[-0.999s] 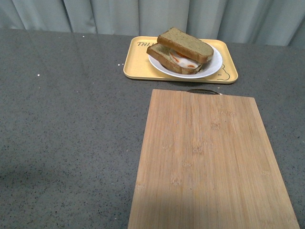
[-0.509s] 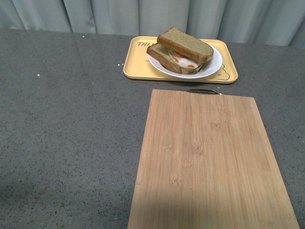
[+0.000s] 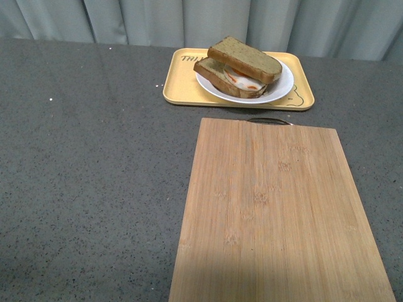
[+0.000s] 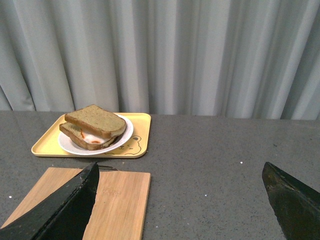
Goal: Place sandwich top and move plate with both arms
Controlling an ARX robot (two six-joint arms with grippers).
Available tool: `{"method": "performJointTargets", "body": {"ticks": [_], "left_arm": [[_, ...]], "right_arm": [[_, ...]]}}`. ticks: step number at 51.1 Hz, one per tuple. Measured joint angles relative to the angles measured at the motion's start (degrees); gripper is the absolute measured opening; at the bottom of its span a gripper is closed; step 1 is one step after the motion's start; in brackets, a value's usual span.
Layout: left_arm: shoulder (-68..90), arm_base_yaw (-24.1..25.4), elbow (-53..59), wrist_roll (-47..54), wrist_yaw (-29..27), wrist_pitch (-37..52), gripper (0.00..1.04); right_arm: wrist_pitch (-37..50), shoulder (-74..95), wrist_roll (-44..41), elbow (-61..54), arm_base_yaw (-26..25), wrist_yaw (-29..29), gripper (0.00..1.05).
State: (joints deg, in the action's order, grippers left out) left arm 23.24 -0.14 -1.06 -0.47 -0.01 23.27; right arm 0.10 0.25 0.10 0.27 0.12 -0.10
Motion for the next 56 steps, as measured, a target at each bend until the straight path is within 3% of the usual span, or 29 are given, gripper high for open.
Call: {"method": "performJointTargets", "body": {"ticks": [34, 38, 49, 51, 56], "left_arm": [[-13.38, 0.00, 0.00, 0.00, 0.00, -13.22, 0.04], [-20.59, 0.00, -0.02, 0.00, 0.02, -22.32, 0.04], [-22.91, 0.00, -0.02, 0.00, 0.02, -23.12, 0.04], [-22.97, 0.00, -0.02, -0.02, 0.02, -23.12, 0.08], [-22.99, 0.00, -0.02, 0.00, 0.02, -23.12, 0.31]], "right_arm": [[0.00, 0.00, 0.02, -0.02, 0.00, -0.02, 0.95], [0.00, 0.00, 0.00, -0.02, 0.00, 0.00, 0.95], [0.00, 0.00, 0.00, -0.02, -0.02, -0.02, 0.95], [0.00, 0.00, 0.00, -0.02, -0.02, -0.02, 0.95], [0.00, 0.00, 0.02, -0.02, -0.02, 0.00, 0.95]]}}
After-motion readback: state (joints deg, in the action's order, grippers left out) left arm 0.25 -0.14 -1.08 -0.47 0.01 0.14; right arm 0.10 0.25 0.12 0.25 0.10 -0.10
